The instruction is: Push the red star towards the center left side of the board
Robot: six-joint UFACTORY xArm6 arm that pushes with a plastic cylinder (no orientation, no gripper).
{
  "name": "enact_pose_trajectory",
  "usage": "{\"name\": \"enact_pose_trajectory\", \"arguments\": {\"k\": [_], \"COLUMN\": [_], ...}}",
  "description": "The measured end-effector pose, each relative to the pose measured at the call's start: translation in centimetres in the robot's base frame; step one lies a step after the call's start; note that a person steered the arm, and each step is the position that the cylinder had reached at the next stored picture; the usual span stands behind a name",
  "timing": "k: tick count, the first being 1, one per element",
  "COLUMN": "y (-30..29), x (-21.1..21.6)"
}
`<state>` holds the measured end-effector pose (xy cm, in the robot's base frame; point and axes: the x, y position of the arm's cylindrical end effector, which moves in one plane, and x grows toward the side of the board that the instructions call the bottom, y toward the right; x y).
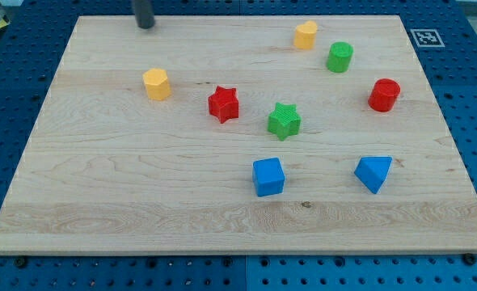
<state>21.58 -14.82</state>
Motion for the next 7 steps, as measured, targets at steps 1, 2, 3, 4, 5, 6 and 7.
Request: {"name": "enact_pose_trajectory", "arguments": {"k": [1, 2, 3, 4, 5, 6, 7], "y": [7.1, 11.7, 12.6, 12.9, 15.1, 17.3, 17.4], "x": [1.3, 5.4, 9.0, 9.8, 13.8, 16.2, 16.5]}}
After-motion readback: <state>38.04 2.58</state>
